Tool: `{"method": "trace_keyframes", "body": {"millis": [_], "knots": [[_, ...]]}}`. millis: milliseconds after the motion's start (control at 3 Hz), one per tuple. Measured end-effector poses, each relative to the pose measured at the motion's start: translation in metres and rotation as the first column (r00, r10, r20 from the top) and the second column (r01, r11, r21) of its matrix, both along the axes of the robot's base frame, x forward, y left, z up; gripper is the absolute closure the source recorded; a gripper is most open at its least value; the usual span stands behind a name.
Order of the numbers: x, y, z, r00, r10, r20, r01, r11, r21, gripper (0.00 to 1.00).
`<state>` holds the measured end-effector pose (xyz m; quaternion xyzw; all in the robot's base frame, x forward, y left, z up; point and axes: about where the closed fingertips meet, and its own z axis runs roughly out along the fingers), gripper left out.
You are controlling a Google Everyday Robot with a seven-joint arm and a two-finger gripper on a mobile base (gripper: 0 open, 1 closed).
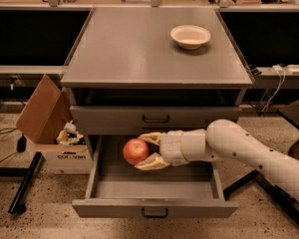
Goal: Pick apple from middle drawer and place on counter
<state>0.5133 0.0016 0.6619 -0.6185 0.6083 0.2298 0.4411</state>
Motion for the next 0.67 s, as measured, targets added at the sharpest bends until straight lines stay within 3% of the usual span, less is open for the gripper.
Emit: {"method": "trace_keyframes", "body": {"millis": [333, 667], "knots": [[-0.0101, 0.0126, 0.0441, 0.9959, 0.049, 0.077, -0.049, 0.999, -0.002, 1.00], [-0.0101, 0.0137, 0.0497, 0.9955, 0.048, 0.082, -0.048, 0.999, -0.005, 1.00]]}}
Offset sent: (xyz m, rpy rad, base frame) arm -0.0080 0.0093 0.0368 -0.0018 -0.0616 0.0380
